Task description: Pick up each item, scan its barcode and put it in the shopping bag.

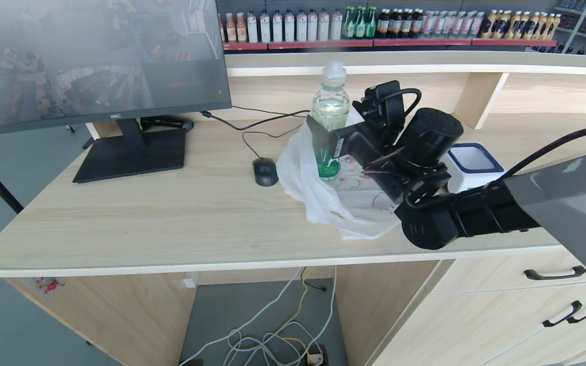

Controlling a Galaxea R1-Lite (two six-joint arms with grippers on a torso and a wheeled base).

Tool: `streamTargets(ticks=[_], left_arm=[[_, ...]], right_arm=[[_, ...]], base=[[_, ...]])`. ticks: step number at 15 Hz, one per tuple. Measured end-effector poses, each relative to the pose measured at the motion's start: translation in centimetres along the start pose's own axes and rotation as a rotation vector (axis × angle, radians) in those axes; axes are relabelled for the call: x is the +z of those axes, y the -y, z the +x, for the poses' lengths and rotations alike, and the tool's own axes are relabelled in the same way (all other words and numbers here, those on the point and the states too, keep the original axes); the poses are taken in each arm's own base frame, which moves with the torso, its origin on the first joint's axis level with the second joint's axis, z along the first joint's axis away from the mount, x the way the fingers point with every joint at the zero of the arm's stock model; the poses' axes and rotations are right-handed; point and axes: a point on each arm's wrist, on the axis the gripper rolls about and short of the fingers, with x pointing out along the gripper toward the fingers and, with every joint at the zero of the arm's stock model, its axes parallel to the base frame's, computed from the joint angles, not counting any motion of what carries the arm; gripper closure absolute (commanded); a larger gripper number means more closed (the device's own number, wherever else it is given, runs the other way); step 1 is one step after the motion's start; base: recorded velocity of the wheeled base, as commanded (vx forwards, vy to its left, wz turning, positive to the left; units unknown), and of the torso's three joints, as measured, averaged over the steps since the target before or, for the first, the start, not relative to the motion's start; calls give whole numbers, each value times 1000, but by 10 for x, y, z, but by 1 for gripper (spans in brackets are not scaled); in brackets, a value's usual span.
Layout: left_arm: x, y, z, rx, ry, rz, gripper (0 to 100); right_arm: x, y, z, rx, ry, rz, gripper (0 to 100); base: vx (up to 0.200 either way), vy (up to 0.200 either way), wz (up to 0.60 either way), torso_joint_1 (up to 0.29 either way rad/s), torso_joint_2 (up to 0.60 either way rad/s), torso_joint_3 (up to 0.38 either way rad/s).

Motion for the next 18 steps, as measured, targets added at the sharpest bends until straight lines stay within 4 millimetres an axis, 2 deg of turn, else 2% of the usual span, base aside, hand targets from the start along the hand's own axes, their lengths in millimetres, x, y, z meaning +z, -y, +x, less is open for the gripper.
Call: streamTargets(ticks=[3,5,9,13,15,18], left_arm=[[0,0,0,-1,0,0,0],[0,0,0,0,0,0,0],[0,0,0,-1,0,1,0],[0,0,0,-1,0,-1,0],[0,0,0,-1,0,-1,0],[0,0,0,0,0,-1,0]], right_arm=[[10,1,-27,0,10,-3,0],[14,2,-54,6,-20,-3,0],[36,6,-107,4,4,16,0],[38,6,-158,15,-66,46,0],[45,7,-175,15,-74,49,0],[56,11,-187,5,-59,63,0]], base=[[0,0,0,0,0,0],[0,0,0,0,0,0],[0,0,0,0,0,0],[0,0,0,0,0,0],[0,0,0,0,0,0],[-200,0,0,1,10,4]])
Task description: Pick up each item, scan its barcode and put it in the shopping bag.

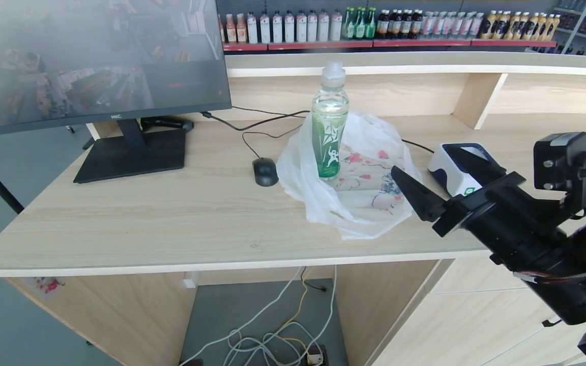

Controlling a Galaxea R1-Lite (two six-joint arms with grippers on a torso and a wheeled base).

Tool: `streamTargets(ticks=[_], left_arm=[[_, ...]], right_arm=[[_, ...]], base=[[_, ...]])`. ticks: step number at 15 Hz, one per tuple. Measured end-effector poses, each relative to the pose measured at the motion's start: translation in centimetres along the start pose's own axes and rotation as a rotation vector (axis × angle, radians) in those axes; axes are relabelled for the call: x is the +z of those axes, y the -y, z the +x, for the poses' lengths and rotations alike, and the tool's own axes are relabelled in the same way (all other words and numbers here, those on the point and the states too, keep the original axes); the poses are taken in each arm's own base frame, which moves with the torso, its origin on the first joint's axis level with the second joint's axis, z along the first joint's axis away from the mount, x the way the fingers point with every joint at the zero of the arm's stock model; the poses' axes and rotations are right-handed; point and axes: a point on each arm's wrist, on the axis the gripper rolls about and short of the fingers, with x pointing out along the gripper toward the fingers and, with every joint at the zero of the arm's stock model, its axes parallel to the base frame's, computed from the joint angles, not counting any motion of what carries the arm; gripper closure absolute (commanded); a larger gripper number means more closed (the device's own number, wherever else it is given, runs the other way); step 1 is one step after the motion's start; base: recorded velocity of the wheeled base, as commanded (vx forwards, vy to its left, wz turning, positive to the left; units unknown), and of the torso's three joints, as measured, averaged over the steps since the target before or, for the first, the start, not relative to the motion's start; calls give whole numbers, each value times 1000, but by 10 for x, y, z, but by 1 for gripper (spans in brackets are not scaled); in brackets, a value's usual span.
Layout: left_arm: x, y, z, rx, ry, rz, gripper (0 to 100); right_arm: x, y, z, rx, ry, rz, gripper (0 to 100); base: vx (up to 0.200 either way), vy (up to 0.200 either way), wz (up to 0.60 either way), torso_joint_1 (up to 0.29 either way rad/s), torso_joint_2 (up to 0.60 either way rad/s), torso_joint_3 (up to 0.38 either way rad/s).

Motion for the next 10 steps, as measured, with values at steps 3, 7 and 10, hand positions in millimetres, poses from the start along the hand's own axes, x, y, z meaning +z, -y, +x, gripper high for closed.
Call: streamTargets(ticks=[3,7,10], left_arm=[[0,0,0,0,0,1,0],[0,0,0,0,0,-1,0],[0,0,0,0,2,-3,0]], right_arm=[[1,2,0,-9,1,11,0],[-4,2,3,-7,-10,10,0],[-11,1,3,-5,-39,10,0]], base=[[0,0,0,0,0,0],[0,-150,0,-10,-9,8],[0,-200,0,-1,4,5]])
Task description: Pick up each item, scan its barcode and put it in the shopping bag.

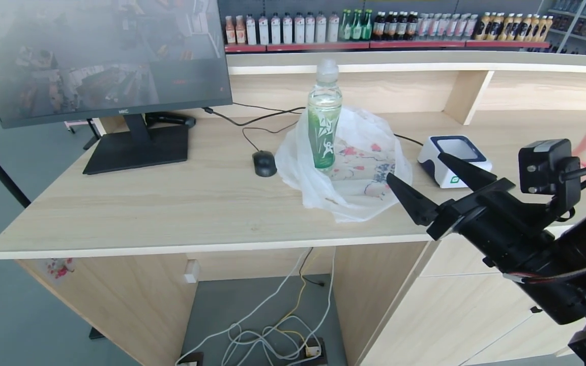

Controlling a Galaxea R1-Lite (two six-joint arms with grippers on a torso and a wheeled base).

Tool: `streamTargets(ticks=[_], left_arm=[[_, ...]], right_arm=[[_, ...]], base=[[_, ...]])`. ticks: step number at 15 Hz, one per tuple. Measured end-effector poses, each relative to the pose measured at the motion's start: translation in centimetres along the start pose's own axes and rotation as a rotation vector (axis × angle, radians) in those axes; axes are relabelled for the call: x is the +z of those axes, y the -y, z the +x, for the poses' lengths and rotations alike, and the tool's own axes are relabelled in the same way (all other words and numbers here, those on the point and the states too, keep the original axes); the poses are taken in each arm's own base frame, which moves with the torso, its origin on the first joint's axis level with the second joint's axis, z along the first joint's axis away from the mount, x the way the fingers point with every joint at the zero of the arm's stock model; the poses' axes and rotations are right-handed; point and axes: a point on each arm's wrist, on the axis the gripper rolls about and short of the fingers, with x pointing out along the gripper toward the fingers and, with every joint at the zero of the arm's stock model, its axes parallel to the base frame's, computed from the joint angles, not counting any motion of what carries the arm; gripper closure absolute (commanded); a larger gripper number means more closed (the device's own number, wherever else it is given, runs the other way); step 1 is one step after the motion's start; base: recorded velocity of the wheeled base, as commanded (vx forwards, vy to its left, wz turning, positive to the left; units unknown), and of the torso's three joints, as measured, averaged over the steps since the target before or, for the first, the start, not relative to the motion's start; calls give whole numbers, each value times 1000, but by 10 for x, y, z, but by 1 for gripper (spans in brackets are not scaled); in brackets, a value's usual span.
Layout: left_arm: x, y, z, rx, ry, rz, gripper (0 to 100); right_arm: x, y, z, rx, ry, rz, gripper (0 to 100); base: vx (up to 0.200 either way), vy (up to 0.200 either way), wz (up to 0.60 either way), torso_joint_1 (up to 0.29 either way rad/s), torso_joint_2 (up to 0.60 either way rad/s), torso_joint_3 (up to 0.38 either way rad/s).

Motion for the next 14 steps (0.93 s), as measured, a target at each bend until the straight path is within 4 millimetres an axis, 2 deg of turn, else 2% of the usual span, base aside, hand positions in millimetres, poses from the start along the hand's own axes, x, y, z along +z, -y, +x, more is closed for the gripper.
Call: streamTargets(ticks=[14], left_arm=[[0,0,0,1,0,-6,0]], right_arm=[[0,1,-2,-4,-1,-1,0]], base=[[0,-200,0,4,8,3]])
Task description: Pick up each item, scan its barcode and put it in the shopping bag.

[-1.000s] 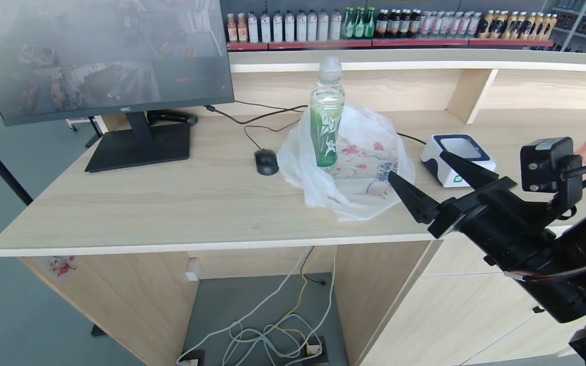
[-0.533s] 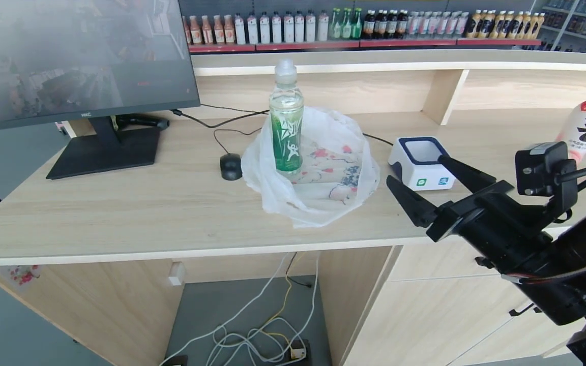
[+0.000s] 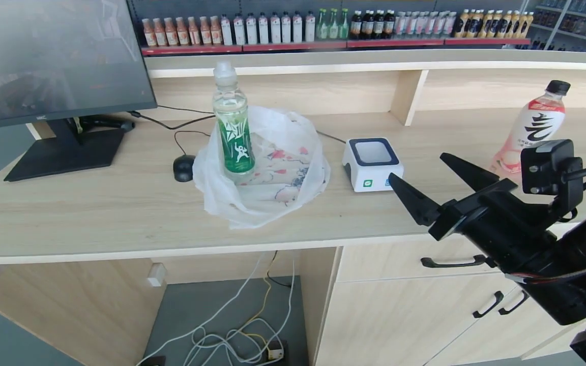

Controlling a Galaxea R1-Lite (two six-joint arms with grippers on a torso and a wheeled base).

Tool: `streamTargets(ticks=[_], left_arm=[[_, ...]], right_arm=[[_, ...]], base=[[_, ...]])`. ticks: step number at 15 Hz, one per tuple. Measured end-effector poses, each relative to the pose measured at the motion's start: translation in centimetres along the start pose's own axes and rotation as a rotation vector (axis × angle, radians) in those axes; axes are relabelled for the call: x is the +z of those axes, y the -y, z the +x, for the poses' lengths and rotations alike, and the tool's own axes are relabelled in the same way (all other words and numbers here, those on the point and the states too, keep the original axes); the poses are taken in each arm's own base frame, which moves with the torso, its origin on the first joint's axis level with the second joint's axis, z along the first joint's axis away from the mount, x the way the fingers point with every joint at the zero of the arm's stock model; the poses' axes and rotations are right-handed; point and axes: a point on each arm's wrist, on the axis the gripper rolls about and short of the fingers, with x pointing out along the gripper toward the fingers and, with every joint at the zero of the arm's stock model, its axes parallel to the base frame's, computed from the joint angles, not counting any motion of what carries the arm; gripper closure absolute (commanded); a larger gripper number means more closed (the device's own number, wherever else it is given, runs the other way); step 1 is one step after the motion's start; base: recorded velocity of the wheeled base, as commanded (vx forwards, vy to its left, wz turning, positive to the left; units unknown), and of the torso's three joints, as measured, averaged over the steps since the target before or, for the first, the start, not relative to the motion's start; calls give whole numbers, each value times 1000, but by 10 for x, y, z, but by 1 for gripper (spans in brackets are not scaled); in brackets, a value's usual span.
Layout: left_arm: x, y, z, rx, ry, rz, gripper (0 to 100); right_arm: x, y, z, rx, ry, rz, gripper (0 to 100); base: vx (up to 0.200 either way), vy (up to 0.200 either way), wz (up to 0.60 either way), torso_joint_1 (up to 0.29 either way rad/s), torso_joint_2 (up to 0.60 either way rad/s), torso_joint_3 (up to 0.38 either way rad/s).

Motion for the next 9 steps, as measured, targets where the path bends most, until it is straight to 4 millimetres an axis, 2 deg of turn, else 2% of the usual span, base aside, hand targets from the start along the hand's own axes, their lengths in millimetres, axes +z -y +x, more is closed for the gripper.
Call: streamTargets(ticks=[9], left_arm=[[0,0,0,1,0,0,0]], right_arm=[[3,3,-3,-9,7,-3,0]], base=[[0,-200,0,2,-1,-1]])
